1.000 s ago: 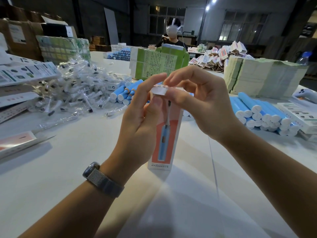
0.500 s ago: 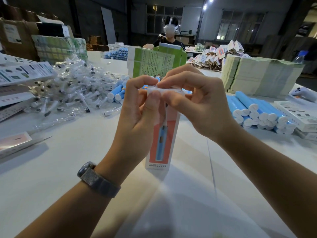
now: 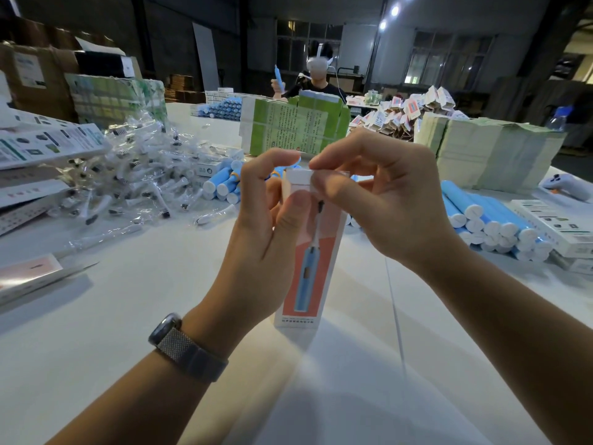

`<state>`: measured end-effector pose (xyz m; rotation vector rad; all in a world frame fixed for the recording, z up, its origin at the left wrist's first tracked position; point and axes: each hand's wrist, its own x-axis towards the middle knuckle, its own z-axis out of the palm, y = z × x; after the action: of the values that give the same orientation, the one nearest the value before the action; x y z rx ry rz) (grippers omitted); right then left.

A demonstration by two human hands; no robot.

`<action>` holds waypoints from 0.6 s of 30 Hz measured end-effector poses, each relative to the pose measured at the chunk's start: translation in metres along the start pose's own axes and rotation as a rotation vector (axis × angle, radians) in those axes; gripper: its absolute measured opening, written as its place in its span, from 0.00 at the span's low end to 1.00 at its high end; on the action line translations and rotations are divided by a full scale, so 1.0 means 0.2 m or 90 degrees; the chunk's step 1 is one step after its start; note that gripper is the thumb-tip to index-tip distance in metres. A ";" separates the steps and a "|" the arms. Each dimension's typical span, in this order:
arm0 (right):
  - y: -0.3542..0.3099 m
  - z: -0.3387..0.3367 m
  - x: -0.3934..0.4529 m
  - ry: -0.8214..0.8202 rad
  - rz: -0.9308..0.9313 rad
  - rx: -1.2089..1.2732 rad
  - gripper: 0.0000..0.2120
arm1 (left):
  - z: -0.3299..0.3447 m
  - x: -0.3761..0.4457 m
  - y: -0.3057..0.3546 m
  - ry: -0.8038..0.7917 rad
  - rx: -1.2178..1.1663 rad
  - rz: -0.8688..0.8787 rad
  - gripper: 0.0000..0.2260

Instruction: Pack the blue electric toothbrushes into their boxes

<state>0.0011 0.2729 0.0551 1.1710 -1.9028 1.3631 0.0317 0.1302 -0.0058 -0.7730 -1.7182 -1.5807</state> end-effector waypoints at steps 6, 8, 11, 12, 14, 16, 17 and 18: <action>-0.02 -0.03 0.02 -0.024 0.026 -0.002 0.09 | -0.01 -0.01 -0.01 0.001 0.059 0.004 0.12; -0.01 -0.04 0.03 -0.058 0.047 0.017 0.06 | -0.01 -0.01 -0.01 0.006 0.063 0.005 0.12; -0.01 -0.08 0.04 -0.104 0.031 0.013 0.05 | -0.01 -0.01 0.00 0.004 0.086 0.024 0.11; -0.01 -0.09 0.05 -0.120 0.021 0.013 0.05 | -0.01 -0.01 0.00 0.002 0.093 0.031 0.11; -0.01 -0.11 0.06 -0.150 0.011 0.021 0.09 | -0.02 -0.01 0.00 0.002 0.104 0.040 0.11; -0.01 -0.12 0.06 -0.170 0.009 0.032 0.11 | -0.02 -0.01 0.00 0.008 0.106 0.035 0.10; -0.01 -0.12 0.06 -0.175 0.004 0.031 0.11 | -0.01 -0.01 0.01 0.012 0.103 0.028 0.09; 0.00 -0.12 0.06 -0.178 -0.004 0.028 0.11 | -0.01 -0.02 0.01 0.017 0.099 0.021 0.09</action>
<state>-0.0066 0.2908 0.0734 1.4522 -2.0654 1.2989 0.0348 0.1276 -0.0074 -0.6958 -1.7761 -1.4108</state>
